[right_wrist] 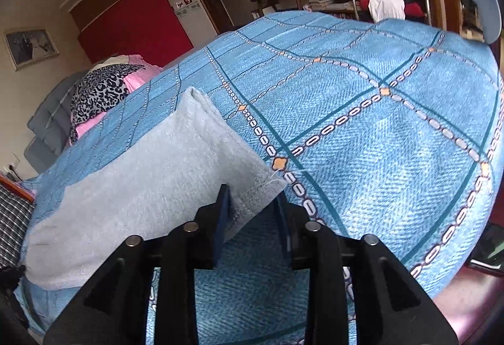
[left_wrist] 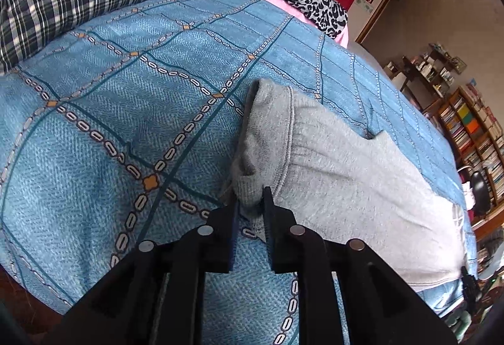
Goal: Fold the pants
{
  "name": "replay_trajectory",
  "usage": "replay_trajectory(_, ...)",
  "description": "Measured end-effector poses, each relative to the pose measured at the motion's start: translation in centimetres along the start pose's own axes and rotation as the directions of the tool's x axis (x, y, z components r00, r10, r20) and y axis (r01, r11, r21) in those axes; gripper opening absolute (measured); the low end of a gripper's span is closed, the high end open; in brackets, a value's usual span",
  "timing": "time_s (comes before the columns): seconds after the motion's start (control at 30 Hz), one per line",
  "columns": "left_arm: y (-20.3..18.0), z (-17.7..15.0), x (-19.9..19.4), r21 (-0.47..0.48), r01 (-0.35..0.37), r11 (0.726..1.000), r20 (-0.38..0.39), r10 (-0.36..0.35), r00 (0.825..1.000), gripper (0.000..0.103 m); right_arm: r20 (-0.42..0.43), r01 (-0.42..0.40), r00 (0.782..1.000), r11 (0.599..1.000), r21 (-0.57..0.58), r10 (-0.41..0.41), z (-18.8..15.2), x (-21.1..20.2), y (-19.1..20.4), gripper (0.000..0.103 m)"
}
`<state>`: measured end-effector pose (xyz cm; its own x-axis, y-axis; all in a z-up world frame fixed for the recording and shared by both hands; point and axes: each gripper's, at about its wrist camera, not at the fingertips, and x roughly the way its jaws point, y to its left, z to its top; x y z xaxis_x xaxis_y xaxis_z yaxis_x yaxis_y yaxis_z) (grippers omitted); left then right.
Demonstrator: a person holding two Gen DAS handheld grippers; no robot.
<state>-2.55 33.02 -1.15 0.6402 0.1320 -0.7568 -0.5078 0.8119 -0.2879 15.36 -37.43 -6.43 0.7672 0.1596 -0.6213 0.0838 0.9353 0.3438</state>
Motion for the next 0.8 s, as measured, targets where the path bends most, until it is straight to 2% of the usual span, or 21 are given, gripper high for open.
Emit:
replay_trajectory(0.07, -0.7, -0.1, -0.8, 0.034, -0.092, 0.995, 0.050, 0.090, 0.995, 0.039, 0.050, 0.057, 0.997, 0.997, -0.043, -0.055, 0.0, -0.8, 0.3, 0.042)
replay_trajectory(0.23, -2.7, -0.6, -3.2, 0.092, -0.215, 0.972, 0.179, 0.197, 0.964, 0.041, 0.158, 0.168, 0.976, 0.981, -0.097, -0.151, -0.1, -2.4, 1.0, 0.048)
replay_trajectory(0.33, -5.3, -1.0, -4.1, 0.158, -0.253, 0.954, 0.242, 0.211, 0.947, 0.042, 0.215, 0.184, 0.964, 0.977, -0.111, -0.157, -0.2, -3.4, 1.9, 0.050)
replay_trajectory(0.4, -7.7, -1.1, -4.1, 0.210, -0.232, 0.950, 0.258, 0.175, 0.950, 0.043, 0.225, 0.155, 0.966, 0.979, -0.132, -0.123, -0.2, -3.6, 2.9, 0.050)
replay_trajectory(0.5, -11.2, -1.8, -3.3, 0.292, -0.159, 0.943, 0.241, 0.089, 0.966, 0.046, 0.205, 0.095, 0.977, 0.977, -0.188, -0.056, -0.8, -3.2, 5.0, 0.051)
replay_trajectory(0.67, -16.8, -3.5, -0.2, 0.395, -0.047, 0.918, 0.152, -0.015, 0.988, 0.049, 0.127, 0.019, 0.992, 0.973, -0.231, 0.010, -1.8, -1.3, 7.5, 0.051)
replay_trajectory(0.8, -19.5, -4.9, 2.7, 0.432, 0.008, 0.902, 0.074, -0.045, 0.996, 0.051, 0.077, -0.005, 0.997, 0.970, -0.242, 0.025, -2.9, -0.1, 8.1, 0.051)
